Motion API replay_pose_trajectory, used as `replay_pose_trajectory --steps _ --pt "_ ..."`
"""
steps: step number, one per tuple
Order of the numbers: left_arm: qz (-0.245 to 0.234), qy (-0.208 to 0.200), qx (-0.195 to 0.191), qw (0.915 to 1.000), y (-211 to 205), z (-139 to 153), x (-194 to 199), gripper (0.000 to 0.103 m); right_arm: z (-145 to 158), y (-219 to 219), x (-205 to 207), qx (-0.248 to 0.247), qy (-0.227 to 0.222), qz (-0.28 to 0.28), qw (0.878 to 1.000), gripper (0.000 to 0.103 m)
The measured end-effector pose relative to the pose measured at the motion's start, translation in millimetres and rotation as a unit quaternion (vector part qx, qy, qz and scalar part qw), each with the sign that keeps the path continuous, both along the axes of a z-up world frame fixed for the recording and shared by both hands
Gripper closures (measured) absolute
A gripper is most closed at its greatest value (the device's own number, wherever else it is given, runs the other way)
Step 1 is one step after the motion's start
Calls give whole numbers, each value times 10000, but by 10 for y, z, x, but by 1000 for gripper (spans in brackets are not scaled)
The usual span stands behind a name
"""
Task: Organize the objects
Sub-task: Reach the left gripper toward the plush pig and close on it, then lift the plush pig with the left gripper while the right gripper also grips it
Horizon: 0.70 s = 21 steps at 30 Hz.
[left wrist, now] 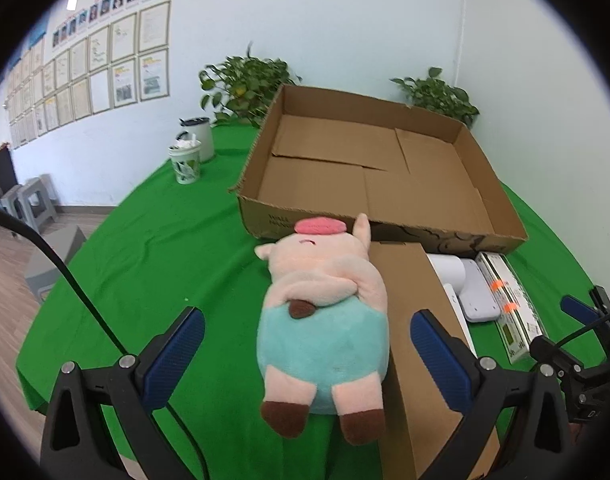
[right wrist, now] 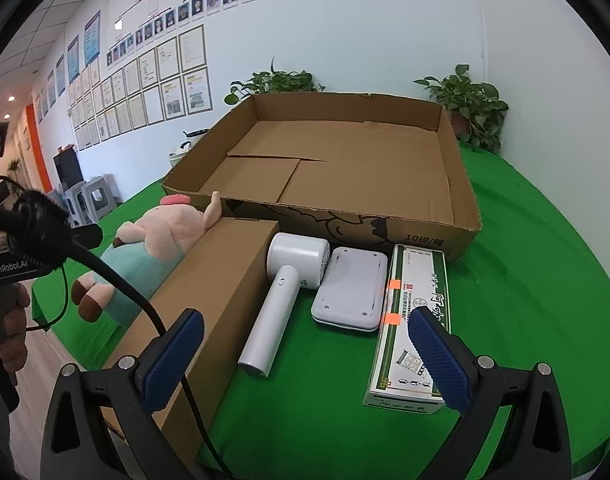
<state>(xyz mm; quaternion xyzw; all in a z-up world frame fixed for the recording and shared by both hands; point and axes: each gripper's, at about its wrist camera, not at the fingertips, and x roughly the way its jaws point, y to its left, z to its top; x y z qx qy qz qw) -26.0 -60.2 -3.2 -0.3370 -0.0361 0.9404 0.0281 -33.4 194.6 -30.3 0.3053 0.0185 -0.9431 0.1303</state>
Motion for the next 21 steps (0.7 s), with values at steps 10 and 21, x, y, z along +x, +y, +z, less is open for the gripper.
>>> replay_pose_trajectory --steps 10,21 --pt "-60 -470 560 9973 -264 -136 -182 1 189 -141 310 -562 422 1489 9863 0" --pt "-749 -1011 1161 9852 -235 -488 -298 23 467 -713 717 -923 243 3468 9331 0"
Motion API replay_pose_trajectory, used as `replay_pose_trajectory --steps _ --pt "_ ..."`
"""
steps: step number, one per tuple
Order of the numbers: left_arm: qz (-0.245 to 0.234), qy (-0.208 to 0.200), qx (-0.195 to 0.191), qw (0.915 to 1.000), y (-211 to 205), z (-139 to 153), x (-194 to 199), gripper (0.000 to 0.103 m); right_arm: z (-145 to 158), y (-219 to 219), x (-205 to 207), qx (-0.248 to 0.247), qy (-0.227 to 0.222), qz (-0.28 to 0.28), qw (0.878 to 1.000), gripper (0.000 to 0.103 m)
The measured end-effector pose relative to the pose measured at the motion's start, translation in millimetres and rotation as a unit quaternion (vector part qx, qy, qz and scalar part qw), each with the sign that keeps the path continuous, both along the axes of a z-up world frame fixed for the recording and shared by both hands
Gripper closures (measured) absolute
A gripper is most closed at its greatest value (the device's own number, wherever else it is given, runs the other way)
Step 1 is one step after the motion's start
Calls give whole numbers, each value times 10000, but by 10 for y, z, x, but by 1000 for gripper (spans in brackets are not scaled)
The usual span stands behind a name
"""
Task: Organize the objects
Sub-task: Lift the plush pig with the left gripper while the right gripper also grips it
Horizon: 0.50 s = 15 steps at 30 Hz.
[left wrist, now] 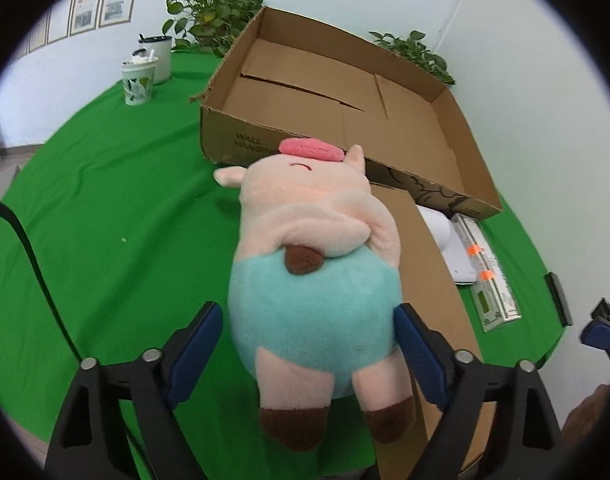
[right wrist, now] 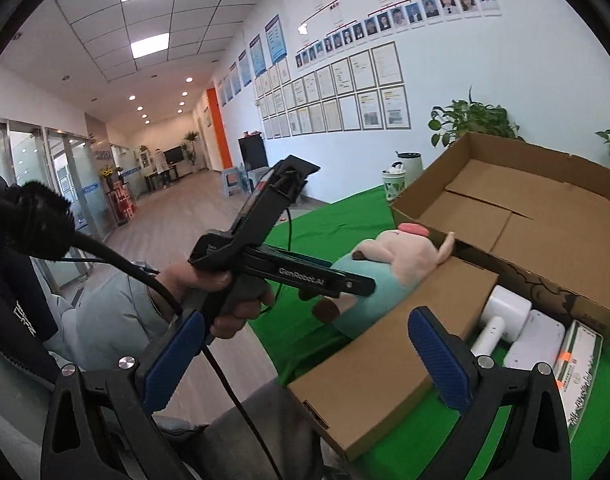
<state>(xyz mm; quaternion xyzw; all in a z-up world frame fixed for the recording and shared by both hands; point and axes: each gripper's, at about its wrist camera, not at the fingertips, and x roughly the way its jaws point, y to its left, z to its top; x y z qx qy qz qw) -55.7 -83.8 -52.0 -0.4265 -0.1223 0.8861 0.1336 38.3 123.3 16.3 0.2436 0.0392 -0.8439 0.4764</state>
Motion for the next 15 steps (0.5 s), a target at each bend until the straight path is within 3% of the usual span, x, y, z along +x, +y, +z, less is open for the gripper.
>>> replay_pose_trajectory --steps 6,15 --pt "-130 205 -99 9997 -6 -14 90 41 -120 -297 -263 420 -27 53 9991 0" --pt "-59 368 24 9993 -177 10 433 52 -242 -599 -621 963 54 204 9951 0"
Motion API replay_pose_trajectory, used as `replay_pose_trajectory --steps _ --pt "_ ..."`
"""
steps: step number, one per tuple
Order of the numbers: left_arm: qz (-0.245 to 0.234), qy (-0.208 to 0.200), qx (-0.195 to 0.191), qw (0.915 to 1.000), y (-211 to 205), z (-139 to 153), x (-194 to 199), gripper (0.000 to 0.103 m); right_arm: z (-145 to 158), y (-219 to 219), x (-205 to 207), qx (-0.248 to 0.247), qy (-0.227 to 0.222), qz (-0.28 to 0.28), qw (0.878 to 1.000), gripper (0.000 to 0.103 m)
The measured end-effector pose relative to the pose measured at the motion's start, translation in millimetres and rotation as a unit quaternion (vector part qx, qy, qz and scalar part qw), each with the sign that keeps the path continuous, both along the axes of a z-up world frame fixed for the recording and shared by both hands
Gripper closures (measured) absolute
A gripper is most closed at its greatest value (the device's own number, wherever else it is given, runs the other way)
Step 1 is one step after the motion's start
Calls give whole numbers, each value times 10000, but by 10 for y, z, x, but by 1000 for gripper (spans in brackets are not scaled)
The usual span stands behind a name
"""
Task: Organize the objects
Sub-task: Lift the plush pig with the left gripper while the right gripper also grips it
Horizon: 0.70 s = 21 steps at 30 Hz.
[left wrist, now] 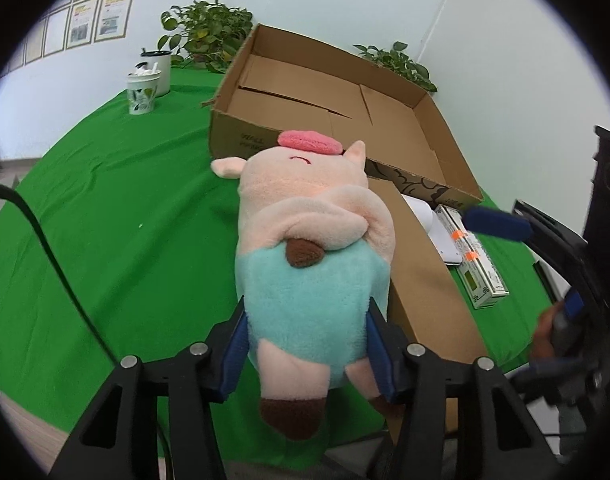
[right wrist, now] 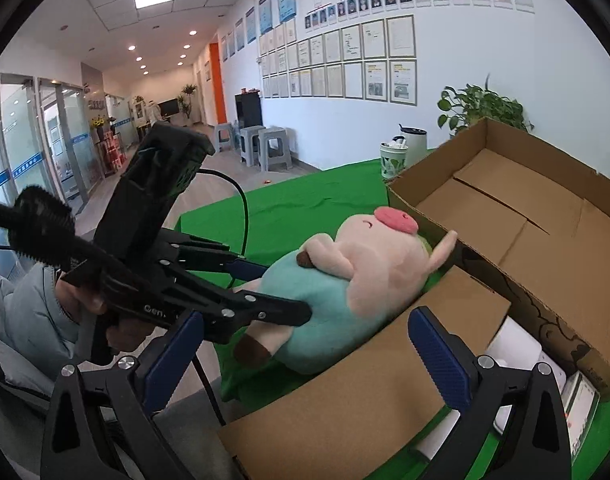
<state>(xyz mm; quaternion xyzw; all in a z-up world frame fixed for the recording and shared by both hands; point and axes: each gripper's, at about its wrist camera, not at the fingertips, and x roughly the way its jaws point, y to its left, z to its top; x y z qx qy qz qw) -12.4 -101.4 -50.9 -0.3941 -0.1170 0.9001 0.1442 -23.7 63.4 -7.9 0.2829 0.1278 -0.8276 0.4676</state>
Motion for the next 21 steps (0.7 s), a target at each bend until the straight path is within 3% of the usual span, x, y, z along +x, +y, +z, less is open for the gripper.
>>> replay_pose_trajectory --steps 5,12,17,21 --pt "-40 121 4 9999 -118 -15 202 52 -21 -203 -239 260 132 60 9996 0" --pt "-28 227 58 9997 -176 -65 291 52 -256 -549 -602 684 -299 67 9972 0" --pt "121 224 289 9993 -300 -125 294 51 -324 -758 -796 628 -1106 -94 9918 0" --pt "184 202 504 9984 -402 -152 270 51 -428 -887 -969 495 -2018 -380 9774 0"
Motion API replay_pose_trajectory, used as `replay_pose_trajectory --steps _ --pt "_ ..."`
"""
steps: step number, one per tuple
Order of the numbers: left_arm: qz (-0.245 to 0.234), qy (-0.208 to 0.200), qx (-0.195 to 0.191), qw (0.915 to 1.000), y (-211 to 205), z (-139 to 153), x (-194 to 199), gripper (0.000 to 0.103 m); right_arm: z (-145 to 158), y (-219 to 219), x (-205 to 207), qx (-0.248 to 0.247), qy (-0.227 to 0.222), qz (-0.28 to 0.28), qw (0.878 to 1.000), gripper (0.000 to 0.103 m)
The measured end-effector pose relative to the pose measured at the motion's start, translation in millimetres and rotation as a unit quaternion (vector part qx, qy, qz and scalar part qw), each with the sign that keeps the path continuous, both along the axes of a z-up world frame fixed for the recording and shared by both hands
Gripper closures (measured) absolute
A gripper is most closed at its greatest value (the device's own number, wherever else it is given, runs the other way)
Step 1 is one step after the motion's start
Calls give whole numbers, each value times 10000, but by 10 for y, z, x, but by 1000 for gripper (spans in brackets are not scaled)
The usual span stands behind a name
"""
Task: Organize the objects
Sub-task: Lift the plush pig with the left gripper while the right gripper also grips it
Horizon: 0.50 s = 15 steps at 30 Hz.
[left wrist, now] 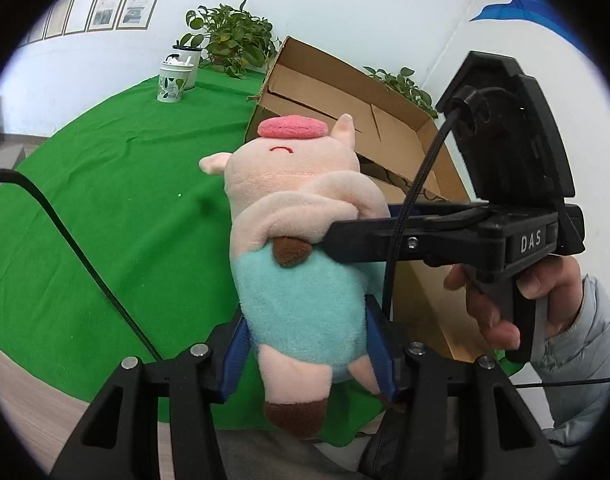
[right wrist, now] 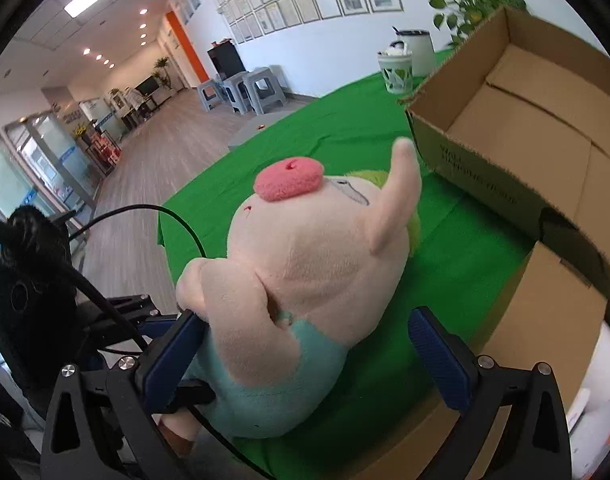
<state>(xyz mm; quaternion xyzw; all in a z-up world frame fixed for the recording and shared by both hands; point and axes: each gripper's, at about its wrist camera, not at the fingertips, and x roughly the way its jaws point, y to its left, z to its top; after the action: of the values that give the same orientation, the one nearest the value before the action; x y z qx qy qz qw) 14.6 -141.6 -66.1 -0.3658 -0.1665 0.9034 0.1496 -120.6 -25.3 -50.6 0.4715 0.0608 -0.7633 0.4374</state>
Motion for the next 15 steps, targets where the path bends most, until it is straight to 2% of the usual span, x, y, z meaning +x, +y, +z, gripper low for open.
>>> replay_pose_trajectory --steps 3,8,13,15 --pt "-53 42 -102 9999 22 2 -13 51 -45 -115 -47 -49 -417 -111 9991 0" --pt "-138 148 -281 9994 105 14 -14 51 -34 -133 -41 -26 -667 -526 9964 0" --pt "-380 361 -881 9947 356 58 51 52 -29 -116 86 248 -541 -961 9936 0" --pt "-434 398 -994 9933 419 63 48 52 -53 -81 88 235 -572 -1127 9917 0"
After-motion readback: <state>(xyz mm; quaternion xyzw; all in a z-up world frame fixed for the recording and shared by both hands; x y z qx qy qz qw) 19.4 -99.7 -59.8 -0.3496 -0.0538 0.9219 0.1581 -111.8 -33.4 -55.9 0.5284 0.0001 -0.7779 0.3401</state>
